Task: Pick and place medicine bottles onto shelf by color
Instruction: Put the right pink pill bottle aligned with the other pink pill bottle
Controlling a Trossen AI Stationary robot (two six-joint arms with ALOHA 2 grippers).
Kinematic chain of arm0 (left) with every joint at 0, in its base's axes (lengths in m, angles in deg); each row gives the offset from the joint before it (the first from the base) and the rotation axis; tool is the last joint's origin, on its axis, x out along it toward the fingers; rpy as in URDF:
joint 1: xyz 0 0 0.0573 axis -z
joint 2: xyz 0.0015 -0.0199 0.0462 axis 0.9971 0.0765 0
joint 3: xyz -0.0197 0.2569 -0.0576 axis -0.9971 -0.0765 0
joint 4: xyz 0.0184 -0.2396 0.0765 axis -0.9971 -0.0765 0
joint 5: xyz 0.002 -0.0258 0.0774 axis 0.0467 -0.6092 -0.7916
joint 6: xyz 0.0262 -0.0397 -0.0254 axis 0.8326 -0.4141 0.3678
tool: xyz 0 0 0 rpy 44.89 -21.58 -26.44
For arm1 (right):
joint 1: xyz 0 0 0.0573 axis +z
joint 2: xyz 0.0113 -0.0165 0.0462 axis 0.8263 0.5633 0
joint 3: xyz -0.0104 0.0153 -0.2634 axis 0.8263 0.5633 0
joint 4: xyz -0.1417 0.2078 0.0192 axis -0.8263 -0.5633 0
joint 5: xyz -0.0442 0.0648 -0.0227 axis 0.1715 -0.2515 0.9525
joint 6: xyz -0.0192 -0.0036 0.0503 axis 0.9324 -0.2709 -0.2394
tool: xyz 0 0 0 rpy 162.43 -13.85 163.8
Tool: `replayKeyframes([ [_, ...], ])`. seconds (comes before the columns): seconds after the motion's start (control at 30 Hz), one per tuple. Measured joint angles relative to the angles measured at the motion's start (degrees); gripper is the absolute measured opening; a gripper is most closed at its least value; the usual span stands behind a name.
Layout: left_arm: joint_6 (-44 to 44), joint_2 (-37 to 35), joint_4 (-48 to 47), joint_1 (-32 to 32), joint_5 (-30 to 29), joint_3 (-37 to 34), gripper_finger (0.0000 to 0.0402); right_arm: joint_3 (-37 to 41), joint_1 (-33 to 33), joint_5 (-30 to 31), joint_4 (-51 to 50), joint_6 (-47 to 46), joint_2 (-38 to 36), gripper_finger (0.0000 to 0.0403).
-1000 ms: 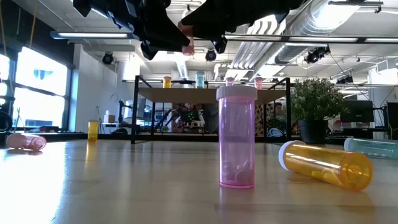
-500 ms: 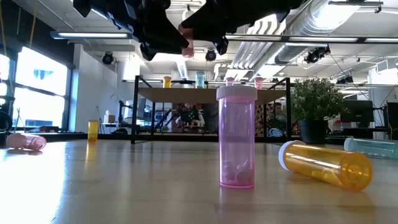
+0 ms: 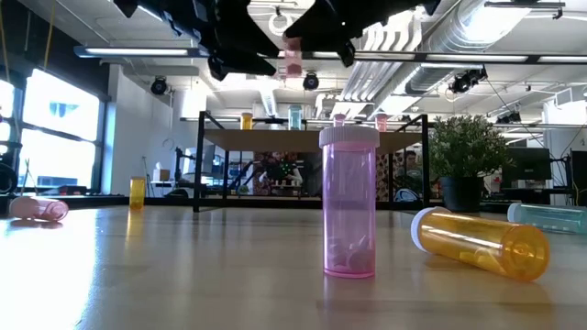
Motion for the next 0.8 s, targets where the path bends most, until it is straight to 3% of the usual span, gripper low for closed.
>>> replayKeyframes([
  [0.33, 3.0, -0.4, -2.9, -2.4, 0.0, 1.4, 0.0227, 0.0, -5.9, 5.8, -4.4, 5.9, -11.9, 0.0092],
  [0.6, 3.0, -0.4, -2.9, -4.1, 0.0, 1.4, 0.0227, 0.1, -11.5, 13.0, -15.7, 10.9, -26.4, 0.0092],
  [0.8, 3.0, -0.4, -2.8, -5.7, 0.0, 1.4, 0.0227, 10.3, -15.9, 14.8, -15.4, 8.8, -36.7, 0.0092],
])
